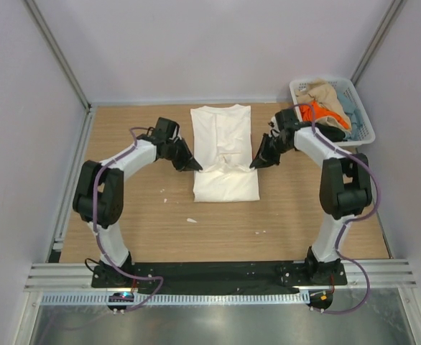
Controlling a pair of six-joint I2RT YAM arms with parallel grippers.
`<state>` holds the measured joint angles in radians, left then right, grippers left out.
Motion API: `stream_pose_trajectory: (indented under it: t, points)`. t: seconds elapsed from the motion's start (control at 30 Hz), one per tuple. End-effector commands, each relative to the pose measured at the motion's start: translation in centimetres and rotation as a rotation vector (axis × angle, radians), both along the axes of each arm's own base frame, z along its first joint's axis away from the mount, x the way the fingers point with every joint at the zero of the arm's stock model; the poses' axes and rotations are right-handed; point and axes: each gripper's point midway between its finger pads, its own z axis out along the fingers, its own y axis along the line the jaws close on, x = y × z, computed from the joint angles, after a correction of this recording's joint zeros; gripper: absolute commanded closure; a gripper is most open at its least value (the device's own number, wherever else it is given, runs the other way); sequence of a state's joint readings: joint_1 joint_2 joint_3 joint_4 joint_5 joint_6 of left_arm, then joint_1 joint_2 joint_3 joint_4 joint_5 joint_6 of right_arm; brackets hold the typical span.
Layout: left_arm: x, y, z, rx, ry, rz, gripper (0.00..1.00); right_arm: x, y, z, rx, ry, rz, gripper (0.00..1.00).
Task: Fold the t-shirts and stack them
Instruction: Fold the tshirt
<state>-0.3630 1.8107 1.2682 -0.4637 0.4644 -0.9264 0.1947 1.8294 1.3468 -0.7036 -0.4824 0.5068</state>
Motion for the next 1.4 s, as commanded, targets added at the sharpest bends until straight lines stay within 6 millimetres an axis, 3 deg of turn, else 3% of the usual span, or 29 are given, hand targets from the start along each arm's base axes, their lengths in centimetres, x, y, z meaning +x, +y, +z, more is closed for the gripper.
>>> stream_pose_trajectory:
  t: [0.0, 0.17, 0.3, 0.83, 0.97, 1.03, 1.17, 1.2, 1.23, 1.27, 1.33, 1.37]
  points:
    - [2.9, 0.1, 1.3, -0.06, -0.039, -0.014, 1.0, 2.9, -0.3, 1.1, -0.01, -0.016, 0.037, 0.99]
    - [5.6, 0.5, 0.2, -0.077, -0.026, 0.006, 1.0, 5.6, 0.0, 0.5, 0.001, -0.001, 0.041, 0.99]
    - [6.8, -0.1, 0.5, -0.107, -0.03, -0.003, 1.0, 6.4, 0.1, 0.6, 0.018, -0.003, 0.034, 0.99]
    - [8.6, 0.7, -1.3, -0.101, -0.013, 0.022, 1.0, 9.1, 0.1, 0.4, 0.049, -0.019, 0.031, 0.98]
    - [9.4, 0.8, -2.3, -0.084, -0.013, 0.024, 1.0, 9.6, -0.3, -1.0, 0.035, -0.004, 0.037, 0.96]
    - [9.5, 1.0, -3.2, -0.074, 0.003, 0.028, 0.96, 9.9, -0.5, -1.5, 0.032, 0.0, 0.035, 0.91]
    - [10.0, 1.4, -3.7, -0.038, -0.009, 0.019, 0.78, 11.0, -1.0, -2.6, 0.003, -0.003, 0.041, 0.68]
    - [10.7, 1.5, -2.8, -0.02, -0.048, 0.004, 0.74, 11.2, -1.4, -3.2, -0.023, -0.003, 0.054, 0.65]
    - [10.7, 1.8, -2.5, -0.001, -0.049, -0.003, 0.7, 11.7, -2.0, -2.2, -0.065, -0.017, 0.054, 0.6]
    - [11.5, 1.9, -0.4, 0.016, -0.107, -0.009, 0.68, 11.9, -2.5, -1.9, -0.101, -0.025, 0.058, 0.57]
    - [11.7, 3.2, 1.4, 0.102, -0.171, -0.024, 0.62, 12.2, -4.3, -0.2, -0.212, -0.074, 0.069, 0.51]
    - [11.7, 3.5, 3.6, 0.114, -0.223, -0.029, 0.61, 12.1, -4.6, 0.6, -0.235, -0.092, 0.074, 0.46]
